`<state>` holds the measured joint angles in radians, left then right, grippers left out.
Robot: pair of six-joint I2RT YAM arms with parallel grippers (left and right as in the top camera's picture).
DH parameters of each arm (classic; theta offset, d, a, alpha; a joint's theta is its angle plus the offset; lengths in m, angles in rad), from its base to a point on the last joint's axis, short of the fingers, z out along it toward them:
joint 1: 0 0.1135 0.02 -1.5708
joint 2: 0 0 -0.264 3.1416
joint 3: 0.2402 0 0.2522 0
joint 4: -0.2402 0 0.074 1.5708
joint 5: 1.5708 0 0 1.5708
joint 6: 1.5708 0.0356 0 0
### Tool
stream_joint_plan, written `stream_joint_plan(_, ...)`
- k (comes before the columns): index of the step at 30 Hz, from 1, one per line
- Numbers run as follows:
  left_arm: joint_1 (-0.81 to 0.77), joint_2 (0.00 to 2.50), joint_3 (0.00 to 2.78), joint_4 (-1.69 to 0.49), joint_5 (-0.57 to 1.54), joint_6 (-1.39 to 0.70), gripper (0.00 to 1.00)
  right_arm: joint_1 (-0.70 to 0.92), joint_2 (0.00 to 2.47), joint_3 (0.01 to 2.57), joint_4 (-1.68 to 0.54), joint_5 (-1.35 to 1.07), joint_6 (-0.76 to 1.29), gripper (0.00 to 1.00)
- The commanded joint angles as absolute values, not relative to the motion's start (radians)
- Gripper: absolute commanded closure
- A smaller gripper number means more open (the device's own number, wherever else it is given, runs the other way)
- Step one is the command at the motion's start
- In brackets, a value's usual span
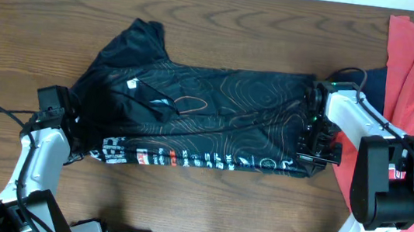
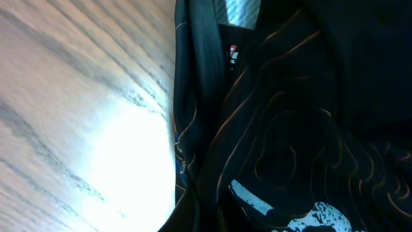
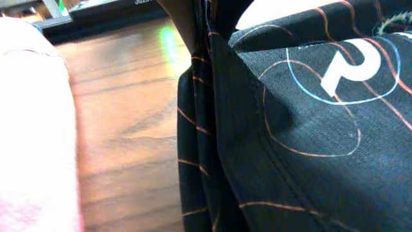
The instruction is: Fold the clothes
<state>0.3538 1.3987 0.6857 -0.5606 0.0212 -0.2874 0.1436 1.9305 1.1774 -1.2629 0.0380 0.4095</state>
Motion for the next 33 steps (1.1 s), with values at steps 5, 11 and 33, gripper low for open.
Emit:
stream_joint_plan(5, 0.364, 1.390, 0.706, -0.661, 0.007, -0.278, 0.94, 0.159, 1.932, 1.173, -1.277, 0.098, 0.479, 0.99)
stream_joint_plan(11, 0.363, 1.363, 0.726, -0.688, 0.038, -0.255, 0.46, 0.158, 1.915, 1.174, -1.264, 0.097, 0.510, 0.95)
stream_joint_plan(33, 0.214, 1.565, 1.306, -0.644, 0.151, -0.052, 0.02, 0.144, 1.660, 1.342, -1.163, 0.081, 0.368, 0.14)
